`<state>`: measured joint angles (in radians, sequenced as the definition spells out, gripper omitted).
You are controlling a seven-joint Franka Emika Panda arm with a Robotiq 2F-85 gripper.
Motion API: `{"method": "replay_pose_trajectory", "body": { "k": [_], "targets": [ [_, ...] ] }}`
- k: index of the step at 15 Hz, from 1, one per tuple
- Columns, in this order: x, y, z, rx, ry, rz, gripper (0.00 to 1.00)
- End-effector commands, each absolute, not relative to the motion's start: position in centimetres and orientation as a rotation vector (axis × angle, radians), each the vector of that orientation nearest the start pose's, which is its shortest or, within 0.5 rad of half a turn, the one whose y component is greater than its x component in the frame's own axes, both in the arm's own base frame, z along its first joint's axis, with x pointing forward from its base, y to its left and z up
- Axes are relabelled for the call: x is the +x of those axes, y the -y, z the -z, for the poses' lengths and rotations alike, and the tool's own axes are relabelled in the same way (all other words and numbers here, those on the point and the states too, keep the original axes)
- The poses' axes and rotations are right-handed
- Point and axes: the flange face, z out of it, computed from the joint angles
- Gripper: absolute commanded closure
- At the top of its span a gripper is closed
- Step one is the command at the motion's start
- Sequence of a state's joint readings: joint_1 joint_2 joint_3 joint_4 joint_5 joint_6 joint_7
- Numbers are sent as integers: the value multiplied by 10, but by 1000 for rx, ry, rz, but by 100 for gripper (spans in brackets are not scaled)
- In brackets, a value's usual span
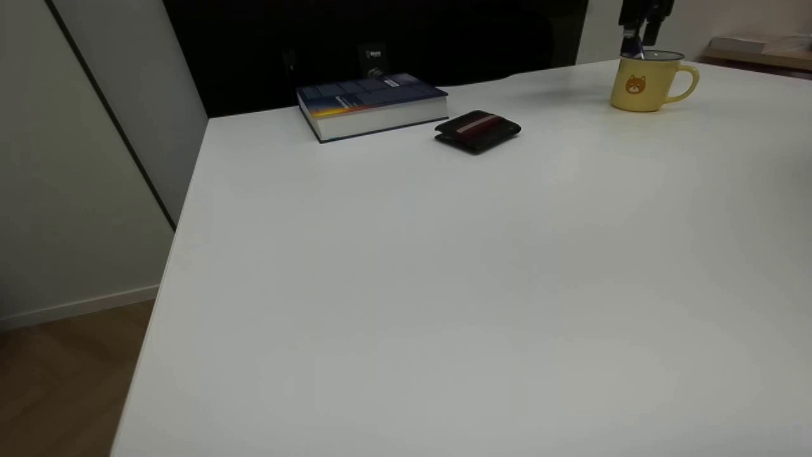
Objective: Take the marker out of the mug and put it on the table
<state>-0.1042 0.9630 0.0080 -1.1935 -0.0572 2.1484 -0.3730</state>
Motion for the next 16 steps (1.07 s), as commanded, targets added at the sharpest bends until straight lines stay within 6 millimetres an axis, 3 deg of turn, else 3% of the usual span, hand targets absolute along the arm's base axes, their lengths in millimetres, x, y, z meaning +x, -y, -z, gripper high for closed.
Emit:
{"method": "replay_pose_trajectory", "body": {
  "k": [1, 7, 12, 16],
  "targets": [
    [757, 76, -204, -3175, 447, -22, 47],
    [758, 76, -207, -3186, 441, -20, 87],
    [758, 77, -206, -3193, 413, -52, 99],
    [759, 78, -209, -3187, 400, -77, 95]
  ]
}}
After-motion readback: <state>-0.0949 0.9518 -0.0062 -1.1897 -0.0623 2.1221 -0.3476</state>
